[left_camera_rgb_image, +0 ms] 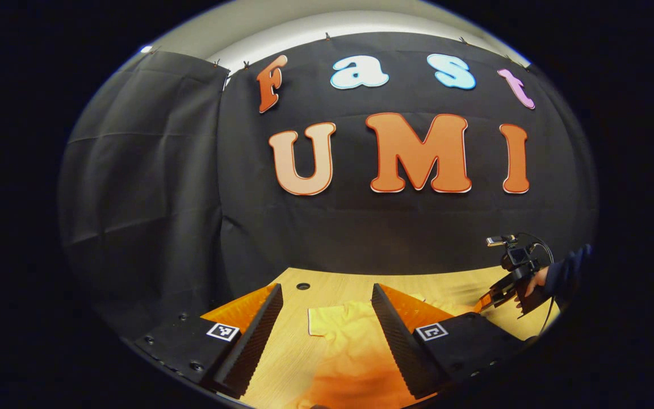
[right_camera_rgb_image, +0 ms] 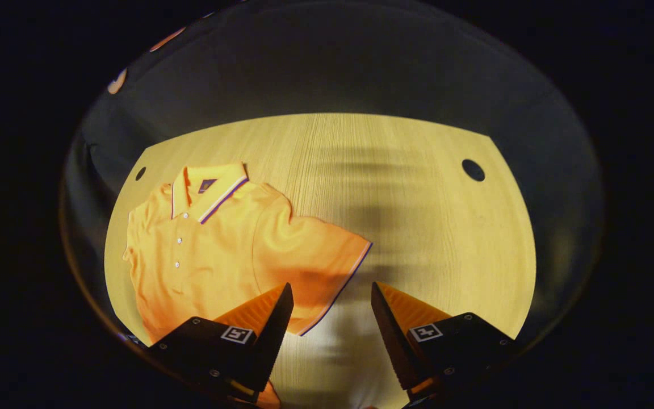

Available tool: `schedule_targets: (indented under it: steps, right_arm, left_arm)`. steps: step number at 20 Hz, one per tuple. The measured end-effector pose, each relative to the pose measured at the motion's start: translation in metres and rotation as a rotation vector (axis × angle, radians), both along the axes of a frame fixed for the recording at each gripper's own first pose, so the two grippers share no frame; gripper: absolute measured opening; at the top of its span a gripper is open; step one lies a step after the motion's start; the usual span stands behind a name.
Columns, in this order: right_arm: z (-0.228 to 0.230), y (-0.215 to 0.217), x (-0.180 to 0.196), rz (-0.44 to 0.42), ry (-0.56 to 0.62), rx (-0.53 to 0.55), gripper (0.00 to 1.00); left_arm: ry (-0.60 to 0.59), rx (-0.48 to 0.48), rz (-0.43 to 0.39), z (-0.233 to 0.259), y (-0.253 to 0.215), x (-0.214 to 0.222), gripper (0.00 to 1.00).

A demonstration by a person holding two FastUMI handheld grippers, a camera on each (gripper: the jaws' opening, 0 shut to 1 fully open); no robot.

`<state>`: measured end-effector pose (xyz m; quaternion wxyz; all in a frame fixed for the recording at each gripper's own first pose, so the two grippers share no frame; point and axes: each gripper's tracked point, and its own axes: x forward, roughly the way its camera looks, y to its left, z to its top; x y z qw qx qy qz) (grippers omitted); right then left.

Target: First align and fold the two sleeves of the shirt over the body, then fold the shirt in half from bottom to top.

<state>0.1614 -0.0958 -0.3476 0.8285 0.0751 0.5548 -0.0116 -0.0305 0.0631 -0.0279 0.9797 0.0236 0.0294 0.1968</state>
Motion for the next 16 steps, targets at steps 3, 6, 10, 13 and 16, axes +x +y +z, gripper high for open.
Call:
schedule_targets:
  steps: [3, 6, 10, 13, 16]
  right_arm:
    - [-0.015, 0.001, 0.006, 0.019, 0.072, -0.012, 0.81]
    - [-0.024, 0.004, 0.007, 0.028, 0.119, -0.016, 0.81]
    - [-0.038, 0.008, 0.005, 0.026, 0.178, -0.019, 0.54]
    - [-0.040, 0.009, 0.012, 0.011, 0.173, -0.009, 0.48]
    - [-0.033, 0.011, 0.015, -0.003, 0.159, 0.069, 0.19]
  left_arm:
    - [0.023, -0.022, 0.039, -0.010, 0.007, -0.001, 0.97]
    - [0.046, -0.044, 0.062, -0.020, 0.013, -0.004, 0.97]
    - [0.067, -0.057, 0.072, -0.028, 0.014, -0.004, 0.97]
    - [0.072, -0.058, 0.073, -0.028, 0.013, -0.005, 0.97]
    - [0.063, -0.075, 0.060, -0.029, 0.010, -0.005, 0.97]
